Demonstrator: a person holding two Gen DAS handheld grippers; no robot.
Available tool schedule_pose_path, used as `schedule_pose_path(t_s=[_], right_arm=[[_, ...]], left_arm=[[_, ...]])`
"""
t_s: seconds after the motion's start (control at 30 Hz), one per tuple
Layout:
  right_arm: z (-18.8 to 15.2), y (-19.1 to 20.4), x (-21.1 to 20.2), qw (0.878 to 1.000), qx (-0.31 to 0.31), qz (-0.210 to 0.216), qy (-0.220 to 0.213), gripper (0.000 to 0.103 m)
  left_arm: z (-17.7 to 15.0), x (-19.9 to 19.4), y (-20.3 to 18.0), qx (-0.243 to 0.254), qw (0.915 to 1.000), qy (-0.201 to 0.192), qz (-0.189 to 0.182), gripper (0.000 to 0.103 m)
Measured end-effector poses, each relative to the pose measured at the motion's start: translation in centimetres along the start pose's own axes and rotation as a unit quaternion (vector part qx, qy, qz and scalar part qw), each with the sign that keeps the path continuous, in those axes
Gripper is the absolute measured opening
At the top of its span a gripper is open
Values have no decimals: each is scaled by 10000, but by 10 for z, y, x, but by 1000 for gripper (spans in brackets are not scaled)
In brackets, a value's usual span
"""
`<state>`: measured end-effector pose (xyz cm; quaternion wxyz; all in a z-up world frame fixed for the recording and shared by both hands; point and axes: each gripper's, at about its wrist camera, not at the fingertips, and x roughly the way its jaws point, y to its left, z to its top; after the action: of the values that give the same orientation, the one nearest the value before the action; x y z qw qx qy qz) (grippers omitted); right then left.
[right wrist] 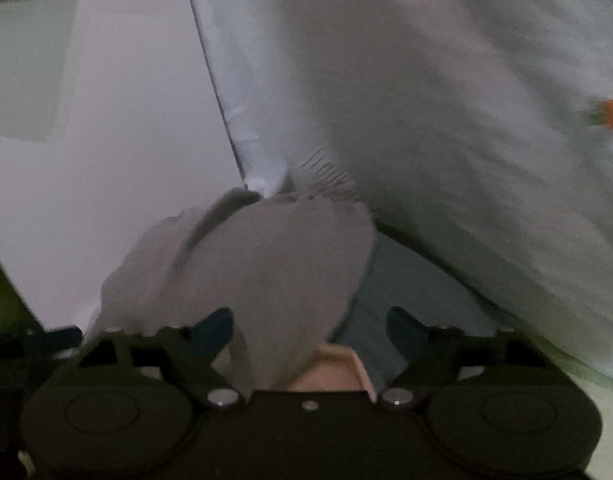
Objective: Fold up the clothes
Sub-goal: 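Reach both grippers into the clothes pile and grasp the grey sweatshirt, then lift the grey sweatshirt with both grippers and lay it flat on the mat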
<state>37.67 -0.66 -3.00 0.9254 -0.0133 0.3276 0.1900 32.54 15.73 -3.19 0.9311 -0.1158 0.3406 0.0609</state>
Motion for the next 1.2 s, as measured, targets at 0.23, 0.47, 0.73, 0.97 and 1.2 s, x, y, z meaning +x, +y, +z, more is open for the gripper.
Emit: schedule_pose_path(t_s=[0.23,0.47,0.73,0.97,1.2], right_arm=[[4,-11,37,9921,761,824,553,11],[-10,-12,-28,9962,570,626,-201,2],[-58,-53,-175,9862,840,261,-1401,1],[-149,-161,-313,9620,1665,-1073,-1879,1],[-287,-294,-363,9104,2338,-3408,-194,3]], left_arm=[[-3,5,8,-321,9977,75,-588,17],[-8,-45,-12,-90,9983,-299,-501,5],[-41,-156,-83,602,9866,-869,-1239,5],[-135,-216,-196,1334,9564,-203,-2591,8],[-222,-221,-247,1520,9517,855,-2527,31]])
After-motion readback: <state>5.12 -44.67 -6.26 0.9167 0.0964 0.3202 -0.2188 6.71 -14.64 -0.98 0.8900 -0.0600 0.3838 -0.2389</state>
